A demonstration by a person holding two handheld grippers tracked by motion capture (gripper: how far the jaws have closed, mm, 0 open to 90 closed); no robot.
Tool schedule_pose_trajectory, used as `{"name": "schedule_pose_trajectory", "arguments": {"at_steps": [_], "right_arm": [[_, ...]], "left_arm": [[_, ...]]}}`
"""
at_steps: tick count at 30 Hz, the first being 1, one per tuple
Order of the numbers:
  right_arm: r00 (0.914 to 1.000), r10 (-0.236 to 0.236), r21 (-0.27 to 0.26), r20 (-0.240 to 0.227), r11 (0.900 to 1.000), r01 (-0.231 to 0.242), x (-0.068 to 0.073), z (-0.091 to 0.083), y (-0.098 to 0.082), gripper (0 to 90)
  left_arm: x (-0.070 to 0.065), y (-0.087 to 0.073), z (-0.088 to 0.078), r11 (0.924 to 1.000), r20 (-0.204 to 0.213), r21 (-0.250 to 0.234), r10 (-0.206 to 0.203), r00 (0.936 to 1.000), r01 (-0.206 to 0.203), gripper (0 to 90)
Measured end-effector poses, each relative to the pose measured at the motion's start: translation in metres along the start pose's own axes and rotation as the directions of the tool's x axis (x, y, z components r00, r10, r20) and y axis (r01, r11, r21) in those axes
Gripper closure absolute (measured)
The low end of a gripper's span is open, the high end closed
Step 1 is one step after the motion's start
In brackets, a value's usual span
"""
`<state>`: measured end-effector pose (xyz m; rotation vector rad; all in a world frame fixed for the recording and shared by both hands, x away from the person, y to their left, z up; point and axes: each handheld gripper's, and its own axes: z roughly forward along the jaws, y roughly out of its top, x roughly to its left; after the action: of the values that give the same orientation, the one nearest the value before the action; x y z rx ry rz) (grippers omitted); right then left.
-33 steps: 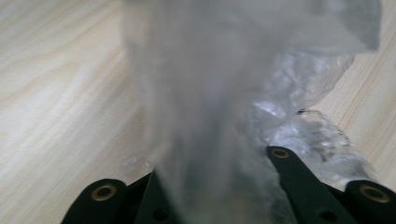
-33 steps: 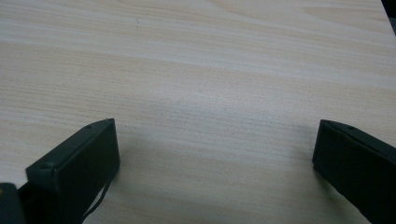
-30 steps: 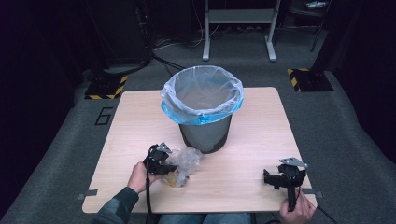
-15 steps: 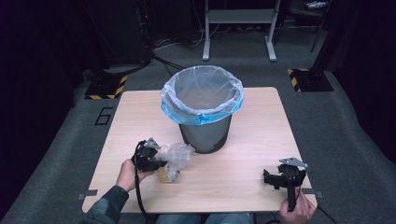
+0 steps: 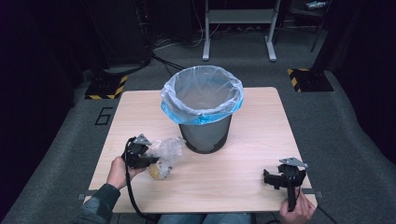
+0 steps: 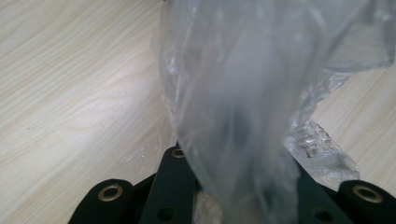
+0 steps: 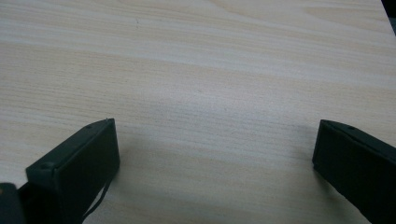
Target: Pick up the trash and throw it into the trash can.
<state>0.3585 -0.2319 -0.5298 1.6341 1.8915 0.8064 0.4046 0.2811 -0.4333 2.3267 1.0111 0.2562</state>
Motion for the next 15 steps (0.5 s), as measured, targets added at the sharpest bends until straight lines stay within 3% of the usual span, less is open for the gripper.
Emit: {"name": "schedule_pose_trajectory", "arguments": {"at_steps": [15], "right_arm": [[1.0000, 0.000, 0.000, 0.000, 1.000, 0.000, 0.000, 0.000, 0.000, 0.0]], "left_arm": [[0.014, 0.001, -0.025, 0.9999, -0.034, -0.007, -0.010, 0.9994, 0.010, 82.0]]}}
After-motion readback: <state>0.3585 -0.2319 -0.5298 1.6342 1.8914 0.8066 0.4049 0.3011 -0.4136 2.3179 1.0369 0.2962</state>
